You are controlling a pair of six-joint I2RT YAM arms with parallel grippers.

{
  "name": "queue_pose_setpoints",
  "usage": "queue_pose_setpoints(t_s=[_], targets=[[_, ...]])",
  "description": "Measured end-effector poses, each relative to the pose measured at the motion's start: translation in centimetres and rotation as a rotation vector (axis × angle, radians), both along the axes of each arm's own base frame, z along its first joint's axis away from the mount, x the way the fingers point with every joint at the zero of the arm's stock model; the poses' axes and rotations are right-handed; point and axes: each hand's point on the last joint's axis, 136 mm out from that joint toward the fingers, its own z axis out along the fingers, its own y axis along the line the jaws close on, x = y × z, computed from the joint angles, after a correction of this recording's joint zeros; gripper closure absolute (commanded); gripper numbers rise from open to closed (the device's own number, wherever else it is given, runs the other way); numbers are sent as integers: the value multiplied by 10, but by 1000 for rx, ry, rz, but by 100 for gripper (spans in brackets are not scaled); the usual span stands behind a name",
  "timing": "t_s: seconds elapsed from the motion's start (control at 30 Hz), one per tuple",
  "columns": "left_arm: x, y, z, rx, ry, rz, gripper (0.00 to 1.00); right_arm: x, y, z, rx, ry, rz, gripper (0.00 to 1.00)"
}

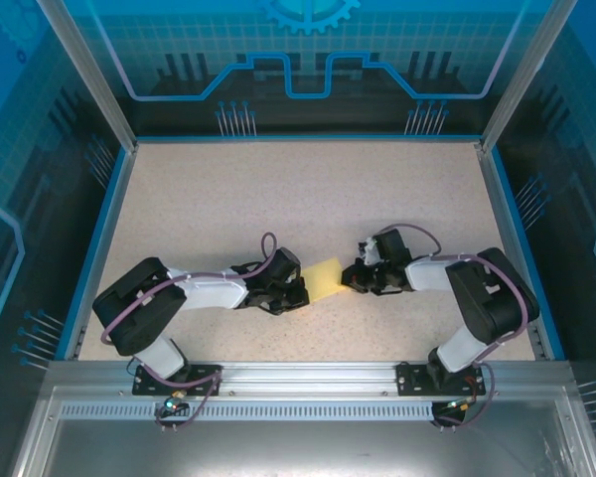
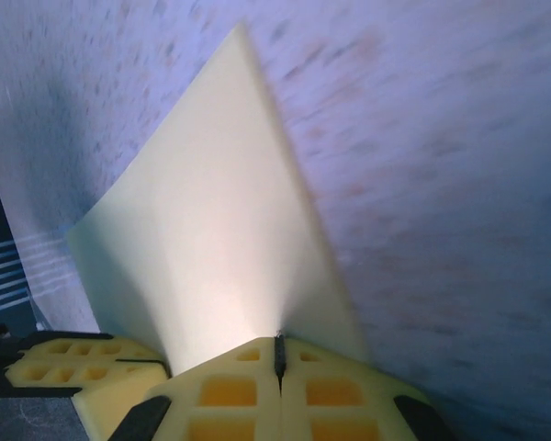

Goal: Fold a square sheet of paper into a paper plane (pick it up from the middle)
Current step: First fold in half a square sheet of paper at the center of the table.

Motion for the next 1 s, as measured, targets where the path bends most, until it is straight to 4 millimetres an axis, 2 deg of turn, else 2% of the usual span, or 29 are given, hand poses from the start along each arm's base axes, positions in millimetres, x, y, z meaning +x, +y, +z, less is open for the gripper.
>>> queue_pose_setpoints(t_s=[0.17, 0.23, 0.37, 0.47, 0.53, 0.73, 0.87, 1.0], targets=[[0, 1, 0, 4, -1, 2, 98, 11, -37, 3, -84, -28, -83, 100], [0, 1, 0, 7, -1, 2, 98, 12, -43, 8, -110, -46, -93, 100], [0, 4, 0, 23, -14, -11, 98, 16, -43, 38, -103, -149, -89, 100], [1, 8, 0, 66, -42, -50, 98, 15, -30, 61, -77, -232, -55, 100], [2, 12, 1, 102, -69, -86, 98, 8, -16, 66, -64, -252, -11, 100], [5, 25, 2, 179, -121, -198, 98, -15, 33, 45, -55, -180, 133, 100], [3, 29, 4, 196, -137, -239, 98, -15, 55, 28, -58, -128, 167, 100], [4, 29, 7, 192, -148, -245, 98, -10, 67, 22, -49, -105, 159, 100]])
